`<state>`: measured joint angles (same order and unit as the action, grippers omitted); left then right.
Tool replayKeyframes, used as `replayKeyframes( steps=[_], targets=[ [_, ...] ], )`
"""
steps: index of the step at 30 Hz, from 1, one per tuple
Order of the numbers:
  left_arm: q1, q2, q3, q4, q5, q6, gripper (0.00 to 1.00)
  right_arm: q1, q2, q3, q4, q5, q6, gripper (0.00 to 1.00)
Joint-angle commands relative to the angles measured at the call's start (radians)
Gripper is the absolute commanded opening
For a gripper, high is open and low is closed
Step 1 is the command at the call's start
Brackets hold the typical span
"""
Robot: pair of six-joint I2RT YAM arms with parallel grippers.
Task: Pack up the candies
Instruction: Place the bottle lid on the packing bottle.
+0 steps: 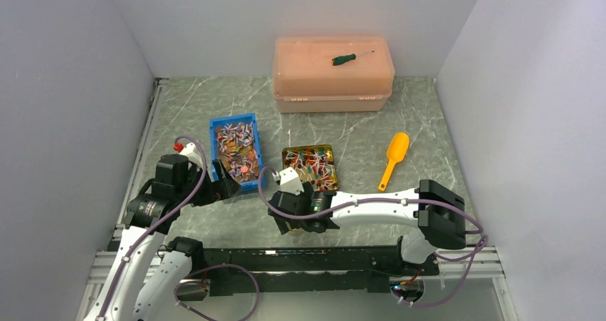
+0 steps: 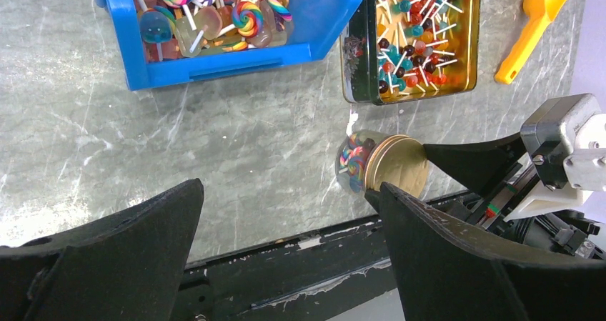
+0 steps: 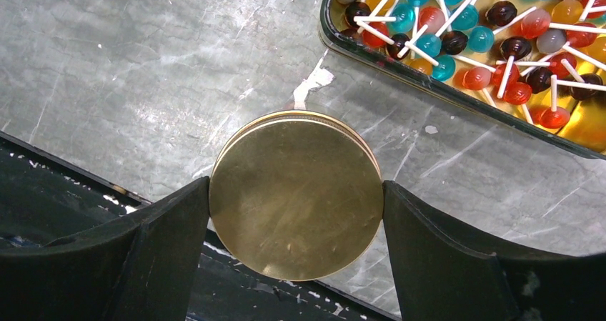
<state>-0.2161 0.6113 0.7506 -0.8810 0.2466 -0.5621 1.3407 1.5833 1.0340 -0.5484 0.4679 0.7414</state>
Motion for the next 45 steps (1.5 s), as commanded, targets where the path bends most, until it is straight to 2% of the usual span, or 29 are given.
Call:
replayKeyframes(
  steps=[1, 8, 13, 21, 26, 34, 39, 45],
  targets=[
    [0.006, 0.002, 0.004, 0.018, 0.015, -0.001, 1.00, 0.005, -0.004, -0.011, -0.077, -0.008, 0.024, 0.83],
    [0.006, 0.003, 0.003, 0.017, 0.024, 0.002, 0.99, 0.005, -0.017, 0.010, -0.084, -0.002, 0.010, 1.00],
    [0.006, 0.008, 0.001, 0.024, 0.042, 0.001, 1.00, 0.005, -0.031, 0.027, -0.098, 0.003, 0.005, 1.00],
    [0.006, 0.005, 0.002, 0.014, 0.069, 0.014, 0.99, 0.005, -0.145, 0.018, -0.095, -0.022, -0.005, 1.00],
    [0.005, -0.029, -0.015, 0.021, 0.083, 0.000, 0.99, 0.005, -0.226, -0.025, -0.056, -0.064, -0.040, 1.00],
    [-0.012, -0.082, -0.002, 0.003, 0.075, -0.003, 0.99, 0.003, -0.315, -0.060, -0.075, -0.035, -0.047, 1.00],
    [-0.093, -0.089, 0.005, 0.019, 0.058, -0.042, 0.99, 0.002, -0.359, -0.083, -0.084, -0.007, -0.049, 1.00],
    [-0.311, -0.031, 0.003, 0.072, -0.065, -0.134, 1.00, -0.006, -0.410, -0.114, -0.099, 0.017, -0.037, 1.00]
  ],
)
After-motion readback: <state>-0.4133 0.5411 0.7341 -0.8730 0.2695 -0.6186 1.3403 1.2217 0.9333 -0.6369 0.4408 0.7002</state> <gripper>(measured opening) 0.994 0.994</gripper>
